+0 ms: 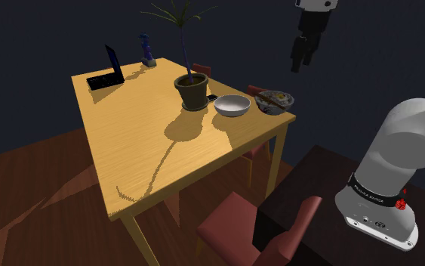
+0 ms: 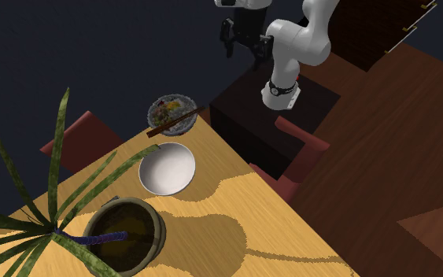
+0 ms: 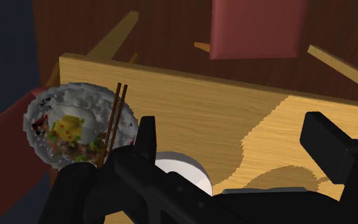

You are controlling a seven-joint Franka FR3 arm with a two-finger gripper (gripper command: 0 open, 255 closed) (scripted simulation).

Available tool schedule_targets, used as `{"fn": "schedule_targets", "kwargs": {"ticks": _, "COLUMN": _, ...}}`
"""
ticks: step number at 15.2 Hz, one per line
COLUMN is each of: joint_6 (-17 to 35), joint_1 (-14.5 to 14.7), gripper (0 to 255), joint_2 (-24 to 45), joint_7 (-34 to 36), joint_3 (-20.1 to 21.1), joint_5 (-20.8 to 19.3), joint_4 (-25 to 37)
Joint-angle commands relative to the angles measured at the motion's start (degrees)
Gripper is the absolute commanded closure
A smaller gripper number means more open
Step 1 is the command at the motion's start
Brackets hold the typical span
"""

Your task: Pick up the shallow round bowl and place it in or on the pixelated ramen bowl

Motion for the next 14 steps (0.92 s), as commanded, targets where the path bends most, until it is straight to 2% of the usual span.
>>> {"fn": "schedule_targets", "kwargs": {"ticks": 1, "joint_6": 0.0, "joint_1": 0.0, "gripper": 0, "joint_2": 0.0, "joint_7": 0.0, "joint_3": 0.0, "joint_5": 0.0, "joint_4": 0.0}}
{"fn": "schedule_targets", "kwargs": {"ticks": 7, "joint_6": 11.1, "joint_1": 0.8, "gripper": 0, "joint_2": 10.7, "joint_7": 2.2, "joint_3": 1.9, "joint_5": -0.3, "joint_4": 0.0}}
{"fn": "schedule_targets", "kwargs": {"ticks": 14, "joint_6": 22.2, "joint_1": 1.1, "gripper": 0, "joint_2": 25.2, "joint_7": 5.1, "joint_3": 4.0, "joint_5": -1.7, "joint_4": 3.8}}
